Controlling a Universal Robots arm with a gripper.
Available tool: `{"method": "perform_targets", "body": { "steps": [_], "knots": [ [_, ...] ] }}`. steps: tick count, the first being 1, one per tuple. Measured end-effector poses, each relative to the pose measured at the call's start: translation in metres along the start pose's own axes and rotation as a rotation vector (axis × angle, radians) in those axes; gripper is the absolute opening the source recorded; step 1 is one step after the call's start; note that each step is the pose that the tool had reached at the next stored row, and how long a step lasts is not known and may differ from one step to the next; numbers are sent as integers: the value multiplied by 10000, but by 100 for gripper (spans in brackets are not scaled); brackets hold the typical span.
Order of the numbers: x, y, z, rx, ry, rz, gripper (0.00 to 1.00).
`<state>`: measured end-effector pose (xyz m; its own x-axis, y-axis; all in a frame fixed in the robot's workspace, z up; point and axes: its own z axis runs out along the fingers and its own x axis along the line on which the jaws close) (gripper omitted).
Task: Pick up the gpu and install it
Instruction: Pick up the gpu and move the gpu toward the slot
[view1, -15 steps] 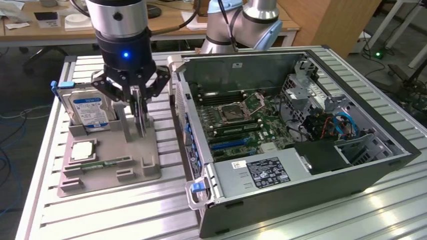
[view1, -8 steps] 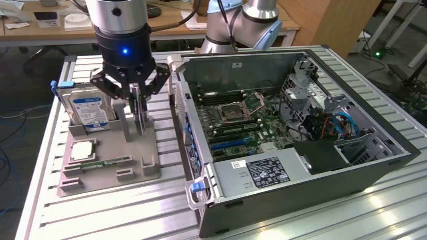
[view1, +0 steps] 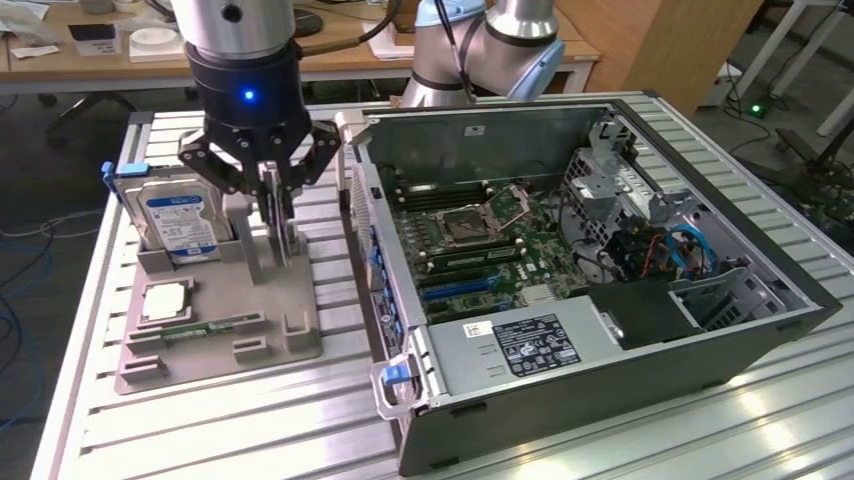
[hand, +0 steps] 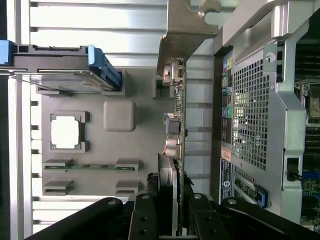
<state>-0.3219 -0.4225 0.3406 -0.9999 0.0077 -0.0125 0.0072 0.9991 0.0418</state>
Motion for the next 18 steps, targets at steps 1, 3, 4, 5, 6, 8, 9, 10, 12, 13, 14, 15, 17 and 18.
{"method": "perform_targets", "body": {
  "steps": [1,3,4,5,6,8,9,10,12,13,14,15,17,18],
  "knots": [
    [0,0,-7,0,0,0,28],
    [0,-1,-22,1,2,0,28],
    [-1,-1,-29,1,1,-1,28],
    [-1,-1,-38,1,2,0,28],
    [-1,-1,-45,1,1,-1,28],
    [-1,-1,-62,0,0,-1,28],
    [-1,-2,-71,0,0,-1,28],
    [-1,-2,-83,0,2,-1,28],
    [-2,-1,-123,-1,1,-1,28],
    [-2,0,-142,0,1,-1,28],
    [-2,0,-160,-1,1,-1,28],
    [-2,1,-177,-2,1,0,28],
    [-3,2,-211,-4,1,-1,28],
    [-3,2,-226,-5,0,0,28]
  ]
}}
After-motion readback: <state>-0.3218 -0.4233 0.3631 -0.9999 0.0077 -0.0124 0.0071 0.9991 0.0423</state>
